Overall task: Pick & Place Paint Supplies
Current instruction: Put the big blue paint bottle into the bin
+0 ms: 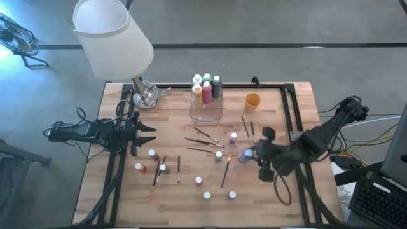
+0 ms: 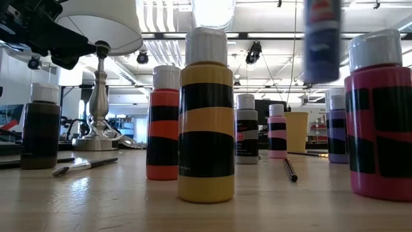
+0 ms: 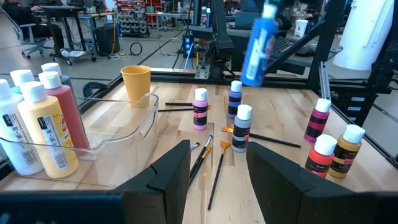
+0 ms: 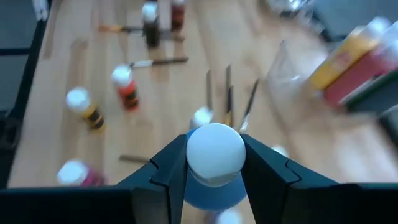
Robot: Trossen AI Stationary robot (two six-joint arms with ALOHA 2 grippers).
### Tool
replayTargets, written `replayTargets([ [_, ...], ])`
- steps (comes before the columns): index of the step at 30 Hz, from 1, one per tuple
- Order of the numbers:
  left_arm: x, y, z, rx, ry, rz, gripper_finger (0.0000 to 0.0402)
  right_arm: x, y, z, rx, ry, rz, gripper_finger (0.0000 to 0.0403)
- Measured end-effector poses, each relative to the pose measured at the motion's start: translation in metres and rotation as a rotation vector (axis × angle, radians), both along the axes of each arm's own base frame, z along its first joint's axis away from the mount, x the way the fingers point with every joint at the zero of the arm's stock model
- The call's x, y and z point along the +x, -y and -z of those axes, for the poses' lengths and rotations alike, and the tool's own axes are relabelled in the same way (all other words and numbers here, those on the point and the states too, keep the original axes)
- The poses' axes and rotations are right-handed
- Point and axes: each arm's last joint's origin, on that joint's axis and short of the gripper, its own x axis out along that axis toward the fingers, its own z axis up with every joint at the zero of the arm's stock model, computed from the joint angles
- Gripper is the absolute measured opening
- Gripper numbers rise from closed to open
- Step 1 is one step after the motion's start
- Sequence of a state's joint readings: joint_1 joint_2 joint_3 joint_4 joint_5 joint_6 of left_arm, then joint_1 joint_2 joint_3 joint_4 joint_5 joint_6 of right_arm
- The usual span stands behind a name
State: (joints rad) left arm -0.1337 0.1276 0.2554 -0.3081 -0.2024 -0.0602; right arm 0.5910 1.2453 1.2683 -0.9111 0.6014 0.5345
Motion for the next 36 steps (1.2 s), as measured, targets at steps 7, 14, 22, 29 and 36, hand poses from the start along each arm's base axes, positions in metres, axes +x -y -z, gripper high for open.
replayTargets([
  [7,0.000,0.000,0.000,0.000,0.000,-0.001,0.0163,0.016,0.037,-0.039,-0.107,0.067,0.027,0.0116],
  [14,0.000,0.000,0.000,0.000,0.000,0.000,0.0163,0.031,0.083,-0.048,-0.185,0.090,0.144,0.0124],
  [22,0.000,0.000,0.000,0.000,0.000,0.000,0.0163,0.047,0.138,-0.044,-0.148,0.147,0.147,0.0116],
  [29,0.000,0.000,0.000,0.000,-0.001,0.000,0.0163,0.051,0.177,-0.033,-0.130,0.202,0.170,0.0122],
  [36,0.000,0.000,0.000,0.000,-0.001,0.001,0.0163,0.059,0.199,-0.014,-0.144,0.212,0.181,0.0116],
])
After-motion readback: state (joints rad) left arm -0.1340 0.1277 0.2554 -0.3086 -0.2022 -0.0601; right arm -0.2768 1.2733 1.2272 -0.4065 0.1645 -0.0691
